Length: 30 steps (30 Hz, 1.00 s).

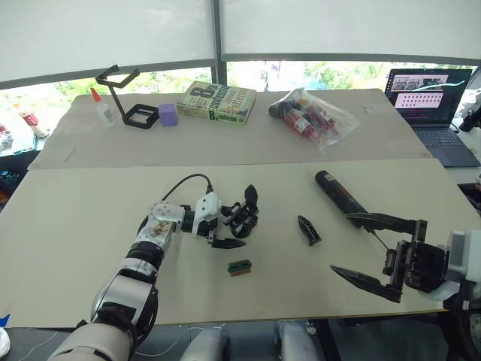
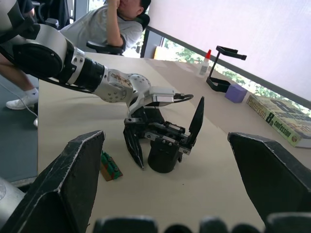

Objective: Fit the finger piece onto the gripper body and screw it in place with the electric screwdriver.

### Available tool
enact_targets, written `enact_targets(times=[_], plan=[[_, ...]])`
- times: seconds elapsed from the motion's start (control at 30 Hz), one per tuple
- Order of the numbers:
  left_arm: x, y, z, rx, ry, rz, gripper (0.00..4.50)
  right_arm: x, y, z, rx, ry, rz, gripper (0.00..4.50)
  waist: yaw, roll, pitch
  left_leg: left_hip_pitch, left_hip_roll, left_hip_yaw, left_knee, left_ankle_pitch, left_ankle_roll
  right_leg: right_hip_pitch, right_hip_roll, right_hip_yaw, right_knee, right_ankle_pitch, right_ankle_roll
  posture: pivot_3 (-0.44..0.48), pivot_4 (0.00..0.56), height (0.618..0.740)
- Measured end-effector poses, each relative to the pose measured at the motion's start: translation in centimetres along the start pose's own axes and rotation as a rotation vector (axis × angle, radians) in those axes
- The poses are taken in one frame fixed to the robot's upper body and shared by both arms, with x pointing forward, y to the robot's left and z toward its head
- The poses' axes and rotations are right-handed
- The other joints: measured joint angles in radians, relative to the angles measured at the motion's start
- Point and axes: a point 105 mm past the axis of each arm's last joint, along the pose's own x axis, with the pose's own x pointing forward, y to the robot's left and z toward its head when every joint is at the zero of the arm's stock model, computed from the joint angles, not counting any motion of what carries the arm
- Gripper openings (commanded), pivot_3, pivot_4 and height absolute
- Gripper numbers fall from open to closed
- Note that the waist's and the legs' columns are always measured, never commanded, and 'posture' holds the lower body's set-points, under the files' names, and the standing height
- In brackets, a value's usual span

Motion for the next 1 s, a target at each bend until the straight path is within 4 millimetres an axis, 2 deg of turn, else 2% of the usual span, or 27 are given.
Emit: enact_targets(times=[0.03, 0.2, 0.47, 0.6, 0.67, 0.73, 0.9, 1.0], plan=[[0.0, 0.0, 0.0, 0.005, 0.001, -0.003, 4.46, 0.1, 0.1, 0.1, 0.000, 0.002, 0.001, 4.50, 0.000, 0.000, 0.000, 0.000, 0.000, 0.000, 0.000, 0.000, 0.000, 0.000, 0.000, 0.000, 0.000, 0.000, 0.000, 0.000, 0.150, 0.740], [-0.1, -0.2, -0.1, 0.041, 0.016, -0.030, 2.31, 0.2, 0.5, 0.3, 0.027, 0.006, 0.000, 4.50, -0.002, 0.000, 0.000, 0.000, 0.000, 0.001, 0.000, -0.001, 0.001, 0.000, 0.000, 0.001, 0.000, 0.000, 0.000, 0.000, 0.150, 0.740], [-0.3, -0.8, 0.4, 0.077, -0.047, 0.024, 2.33, 0.6, 0.3, 0.8, 0.013, -0.011, 0.013, 4.50, -0.004, -0.001, 0.001, -0.004, 0.000, 0.003, 0.000, -0.001, 0.001, -0.006, 0.000, 0.004, 0.001, 0.001, 0.001, 0.000, 0.150, 0.740], [-1.3, -0.5, 1.4, -0.029, -0.082, 0.271, 2.33, 0.8, 0.2, 0.7, 0.018, -0.021, 0.031, 4.50, -0.007, -0.002, 0.001, -0.009, 0.001, 0.004, 0.001, -0.001, 0.001, -0.011, 0.001, 0.007, 0.001, 0.001, 0.002, 0.000, 0.150, 0.740], [-2.5, -0.9, 1.7, -0.049, -0.040, 0.395, 2.33, 0.8, 0.2, 0.5, 0.031, -0.020, 0.034, 4.50, -0.007, -0.002, 0.001, -0.009, 0.001, 0.004, 0.001, -0.001, 0.001, -0.012, 0.002, 0.007, 0.000, 0.001, 0.002, 0.000, 0.150, 0.740], [-2.8, -1.4, 2.2, -0.105, -0.028, 0.504, 2.33, 0.7, 0.4, 0.3, 0.042, -0.019, 0.043, 4.50, -0.002, -0.002, 0.002, -0.009, 0.001, 0.004, 0.001, -0.001, 0.001, -0.012, 0.001, 0.007, 0.000, 0.001, 0.002, 0.000, 0.150, 0.740], [-1.6, -3.0, 3.8, -0.126, -0.045, 0.579, 2.33, 0.8, 0.7, 0.2, 0.053, -0.026, 0.052, 4.50, 0.017, -0.003, 0.002, -0.007, 0.000, 0.004, 0.001, -0.001, 0.000, -0.010, 0.001, 0.007, 0.000, 0.002, 0.003, 0.000, 0.150, 0.740], [-0.6, -3.3, 2.4, -0.145, -0.013, 0.586, 2.33, 0.7, 1.0, -0.1, 0.069, -0.027, 0.051, 4.50, 0.020, -0.003, 0.002, -0.003, 0.000, 0.005, -0.001, 0.000, -0.001, -0.007, 0.001, 0.008, 0.001, 0.002, 0.003, 0.000, 0.150, 0.740]])
